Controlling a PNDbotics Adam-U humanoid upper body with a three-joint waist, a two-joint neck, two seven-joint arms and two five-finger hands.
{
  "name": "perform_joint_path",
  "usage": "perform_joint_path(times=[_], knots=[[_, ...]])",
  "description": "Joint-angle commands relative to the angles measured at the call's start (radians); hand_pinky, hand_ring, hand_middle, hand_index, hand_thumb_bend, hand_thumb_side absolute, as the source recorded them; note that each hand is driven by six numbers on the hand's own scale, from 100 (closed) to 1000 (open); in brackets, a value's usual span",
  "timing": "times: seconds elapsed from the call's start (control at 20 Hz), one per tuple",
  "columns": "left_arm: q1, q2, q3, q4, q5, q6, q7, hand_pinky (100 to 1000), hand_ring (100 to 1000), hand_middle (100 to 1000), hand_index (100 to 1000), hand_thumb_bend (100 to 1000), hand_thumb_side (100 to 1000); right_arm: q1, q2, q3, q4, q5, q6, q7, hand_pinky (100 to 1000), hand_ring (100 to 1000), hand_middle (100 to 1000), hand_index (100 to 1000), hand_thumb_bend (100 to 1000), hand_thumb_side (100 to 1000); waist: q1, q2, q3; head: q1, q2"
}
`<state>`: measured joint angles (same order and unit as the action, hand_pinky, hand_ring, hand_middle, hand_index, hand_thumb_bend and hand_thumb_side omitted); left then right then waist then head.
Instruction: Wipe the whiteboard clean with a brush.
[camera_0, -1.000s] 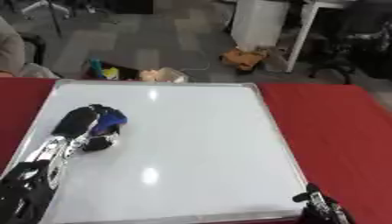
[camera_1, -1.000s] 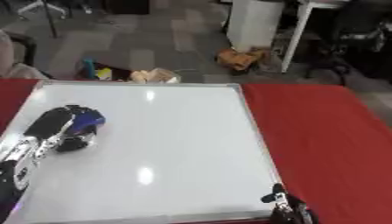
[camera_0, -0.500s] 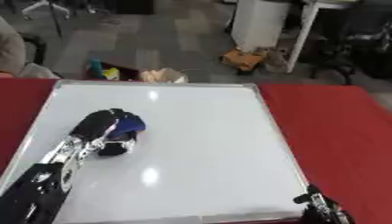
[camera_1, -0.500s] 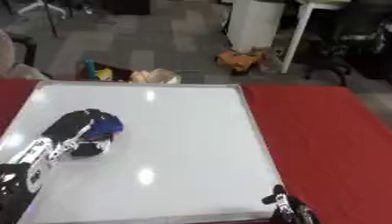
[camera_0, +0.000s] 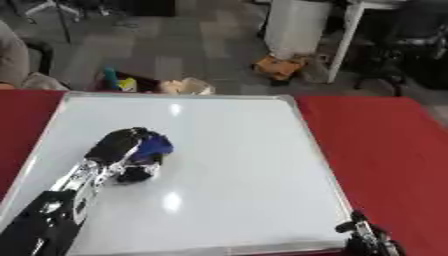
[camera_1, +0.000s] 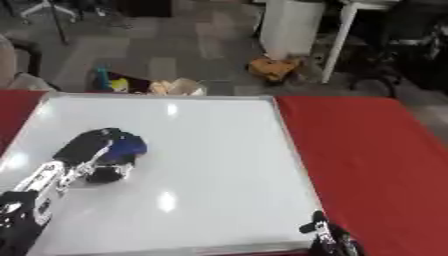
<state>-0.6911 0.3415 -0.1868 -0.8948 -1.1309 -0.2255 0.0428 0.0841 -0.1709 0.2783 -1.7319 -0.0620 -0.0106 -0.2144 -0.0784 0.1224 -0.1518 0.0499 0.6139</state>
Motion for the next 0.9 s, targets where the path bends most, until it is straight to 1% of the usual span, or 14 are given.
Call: perform_joint_path(times=[0.05,0.2,0.55,0.6,0.65,0.75,0.85,0.9], knots=[[0.025,-0.012,-0.011,0.036,-0.009,0.005,0.006,697,756,715,874,100,652,-0.007,-0.008,-0.001,-0.013,0.003,-0.002,0.0,345,248,100,542,100,826,0.002,0.002,-0.001,-0.003,-0.007],[0.024,-0.002,0.002,0.054,-0.026,0.017,0.024,703,756,716,870,100,626,-0.007,-0.008,-0.001,-0.013,0.003,-0.002,0.0,345,248,100,542,100,826,0.001,0.002,0.001,-0.004,-0.008],[0.022,0.0,0.012,0.076,-0.046,0.02,0.048,703,756,716,870,100,626,-0.007,-0.008,-0.001,-0.014,0.003,-0.002,0.0,345,248,100,542,100,826,0.001,0.002,0.001,-0.004,-0.009],[0.023,0.003,0.015,0.08,-0.044,0.022,0.05,704,756,715,868,100,564,-0.005,-0.008,-0.003,-0.014,0.003,-0.002,-0.001,345,248,100,542,100,824,0.001,0.0,0.004,-0.007,-0.009],[0.023,0.018,0.03,0.095,-0.036,0.031,0.06,704,756,714,868,100,563,-0.002,-0.008,-0.006,-0.014,0.004,-0.002,-0.004,345,248,100,542,100,825,0.0,-0.001,0.013,-0.014,-0.009],[0.017,0.055,0.073,0.138,-0.015,0.057,0.086,704,757,714,868,100,562,-0.001,-0.008,-0.006,-0.015,0.004,-0.002,-0.004,345,248,100,542,100,824,-0.001,-0.001,0.013,-0.011,-0.011],[0.01,0.069,0.113,0.174,-0.017,0.089,0.11,703,757,714,869,100,561,-0.002,-0.008,-0.005,-0.015,0.005,-0.001,-0.003,345,248,100,542,100,824,-0.001,0.0,0.01,-0.008,-0.012],[0.008,0.072,0.121,0.183,-0.019,0.106,0.118,703,757,714,869,100,561,-0.002,-0.008,-0.004,-0.015,0.005,-0.001,-0.002,345,248,100,542,100,824,-0.001,0.0,0.009,-0.007,-0.012]])
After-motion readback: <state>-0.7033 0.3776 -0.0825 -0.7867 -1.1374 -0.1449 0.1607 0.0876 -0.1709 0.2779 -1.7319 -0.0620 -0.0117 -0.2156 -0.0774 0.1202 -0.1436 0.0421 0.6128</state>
